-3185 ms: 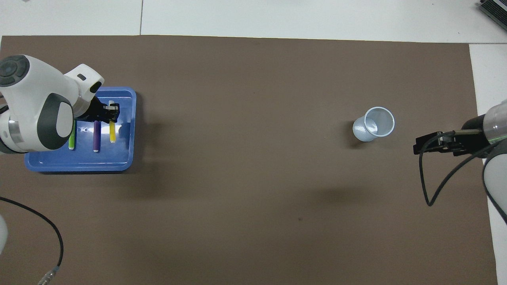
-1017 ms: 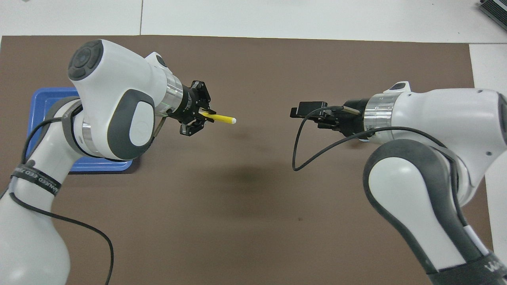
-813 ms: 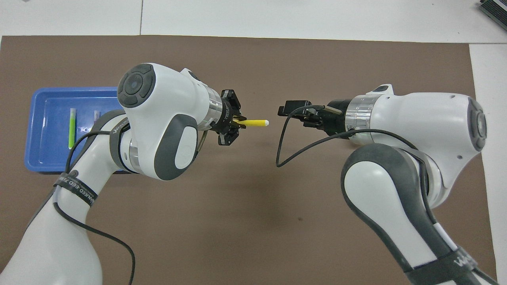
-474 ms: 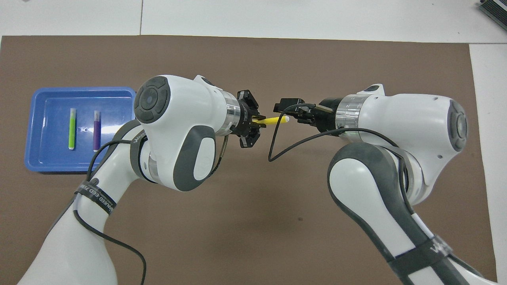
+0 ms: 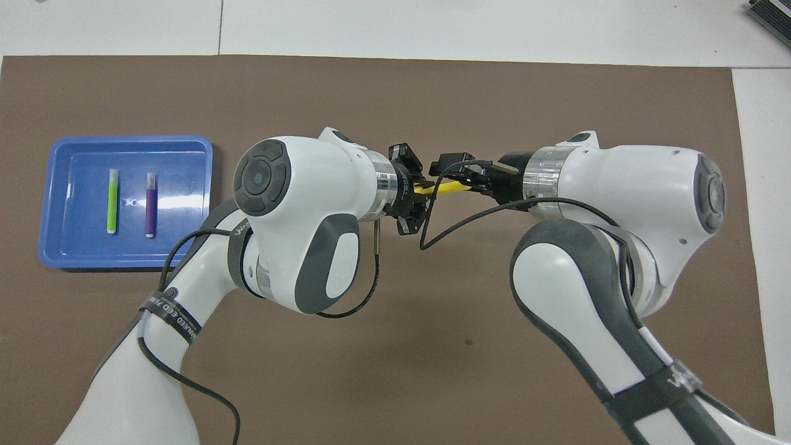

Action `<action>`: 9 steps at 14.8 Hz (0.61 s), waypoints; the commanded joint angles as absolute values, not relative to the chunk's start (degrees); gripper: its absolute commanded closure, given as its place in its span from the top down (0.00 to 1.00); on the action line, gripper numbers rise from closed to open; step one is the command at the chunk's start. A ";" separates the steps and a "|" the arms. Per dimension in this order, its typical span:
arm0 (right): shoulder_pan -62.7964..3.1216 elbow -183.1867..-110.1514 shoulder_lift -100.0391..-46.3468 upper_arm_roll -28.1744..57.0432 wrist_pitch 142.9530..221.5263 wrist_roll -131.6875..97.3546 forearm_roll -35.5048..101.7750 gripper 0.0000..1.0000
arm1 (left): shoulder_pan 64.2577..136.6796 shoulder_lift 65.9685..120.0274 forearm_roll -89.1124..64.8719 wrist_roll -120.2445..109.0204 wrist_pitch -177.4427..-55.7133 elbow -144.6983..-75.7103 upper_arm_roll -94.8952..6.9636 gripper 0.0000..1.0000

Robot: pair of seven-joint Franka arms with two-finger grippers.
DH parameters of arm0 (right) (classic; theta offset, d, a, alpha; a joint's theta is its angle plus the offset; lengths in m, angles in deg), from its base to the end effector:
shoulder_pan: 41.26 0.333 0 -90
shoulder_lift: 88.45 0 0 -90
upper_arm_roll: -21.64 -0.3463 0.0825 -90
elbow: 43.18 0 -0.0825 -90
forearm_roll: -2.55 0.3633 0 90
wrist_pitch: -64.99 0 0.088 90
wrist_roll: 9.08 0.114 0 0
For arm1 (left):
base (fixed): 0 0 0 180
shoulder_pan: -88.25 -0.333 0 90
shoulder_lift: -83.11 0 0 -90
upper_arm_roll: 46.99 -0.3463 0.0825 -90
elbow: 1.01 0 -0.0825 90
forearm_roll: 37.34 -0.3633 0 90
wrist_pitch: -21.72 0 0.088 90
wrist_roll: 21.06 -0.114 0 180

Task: Transfer and insert pens with both arms
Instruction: 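Close the right gripper on the yellow pen's free end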

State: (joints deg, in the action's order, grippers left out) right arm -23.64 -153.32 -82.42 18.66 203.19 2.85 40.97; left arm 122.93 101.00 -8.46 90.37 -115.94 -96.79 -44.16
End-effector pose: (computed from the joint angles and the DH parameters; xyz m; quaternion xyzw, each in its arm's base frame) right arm 0.5655 0.2182 0.5120 -0.9386 0.1289 -0.0987 0.3045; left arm 0.5369 -0.4141 0.5002 0.6665 0.6867 -0.1482 0.2494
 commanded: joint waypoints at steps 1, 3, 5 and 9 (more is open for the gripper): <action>-24.56 -152.78 -82.64 18.82 200.19 1.29 42.54 0.73 | 124.11 100.60 -7.20 91.80 -118.91 -98.12 -45.06 0.00; -26.22 -152.08 -83.43 19.00 196.41 -0.28 42.19 0.73 | 124.55 100.60 -7.20 91.80 -119.17 -98.47 -45.06 0.00; -26.67 -151.73 -83.70 19.00 195.25 -0.64 42.01 0.73 | 124.64 100.43 -7.29 91.71 -119.35 -99.09 -45.15 0.00; -27.90 -150.94 -83.44 19.00 194.81 -3.18 41.83 0.72 | 125.34 100.43 -7.29 91.80 -119.96 -99.18 -45.06 0.00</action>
